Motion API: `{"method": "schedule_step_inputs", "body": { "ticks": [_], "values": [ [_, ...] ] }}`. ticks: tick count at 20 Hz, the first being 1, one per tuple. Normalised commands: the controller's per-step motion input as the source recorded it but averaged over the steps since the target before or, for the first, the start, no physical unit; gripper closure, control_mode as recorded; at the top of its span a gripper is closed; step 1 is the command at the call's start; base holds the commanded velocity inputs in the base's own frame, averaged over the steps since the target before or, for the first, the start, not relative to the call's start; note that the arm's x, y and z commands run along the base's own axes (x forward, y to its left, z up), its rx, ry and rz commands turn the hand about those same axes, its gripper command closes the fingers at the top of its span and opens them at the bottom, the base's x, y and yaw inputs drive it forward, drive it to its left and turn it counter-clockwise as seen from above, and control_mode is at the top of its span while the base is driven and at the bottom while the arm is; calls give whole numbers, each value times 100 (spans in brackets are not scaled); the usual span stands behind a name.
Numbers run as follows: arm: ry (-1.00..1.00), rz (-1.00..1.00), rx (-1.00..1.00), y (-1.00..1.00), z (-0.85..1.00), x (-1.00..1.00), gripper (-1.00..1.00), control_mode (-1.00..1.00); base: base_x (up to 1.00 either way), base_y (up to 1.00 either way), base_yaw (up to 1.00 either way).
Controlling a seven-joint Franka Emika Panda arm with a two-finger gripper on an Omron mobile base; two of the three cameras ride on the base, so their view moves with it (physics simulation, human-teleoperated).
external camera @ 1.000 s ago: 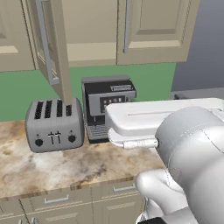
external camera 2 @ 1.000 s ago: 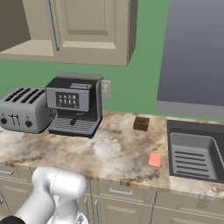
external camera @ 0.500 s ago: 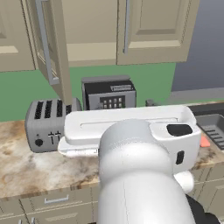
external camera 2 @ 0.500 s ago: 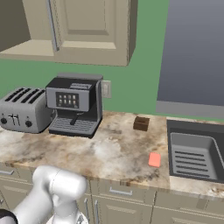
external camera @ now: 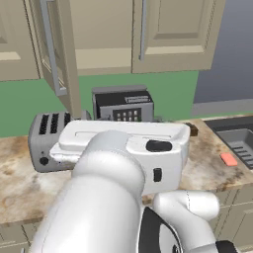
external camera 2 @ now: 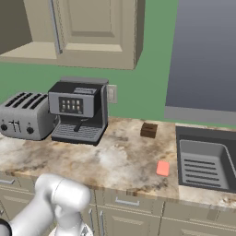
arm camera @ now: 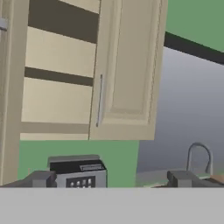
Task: Open the cabinet. Pick the bar soap and place it next to the sink. Then close the cabinet.
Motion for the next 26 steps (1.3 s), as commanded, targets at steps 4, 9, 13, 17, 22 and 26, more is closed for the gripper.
{"method": "schedule_step_inputs", "body": {
  "ticks": [4,9,13,17,22,26],
  "values": [
    [-5,-20,0,15,-4,42,-100,-100,0,0,0],
    [-7,-11,0,39,-7,36,-100,-100,0,0,0],
    [-7,-3,0,34,-8,9,-100,-100,0,0,0],
    [-10,-5,0,20,-6,21,-100,-100,0,0,0],
    [-3,-7,0,19,-10,41,-100,-100,0,0,0],
    [0,-10,-1,17,-15,53,-100,-100,0,0,0]
  ]
}}
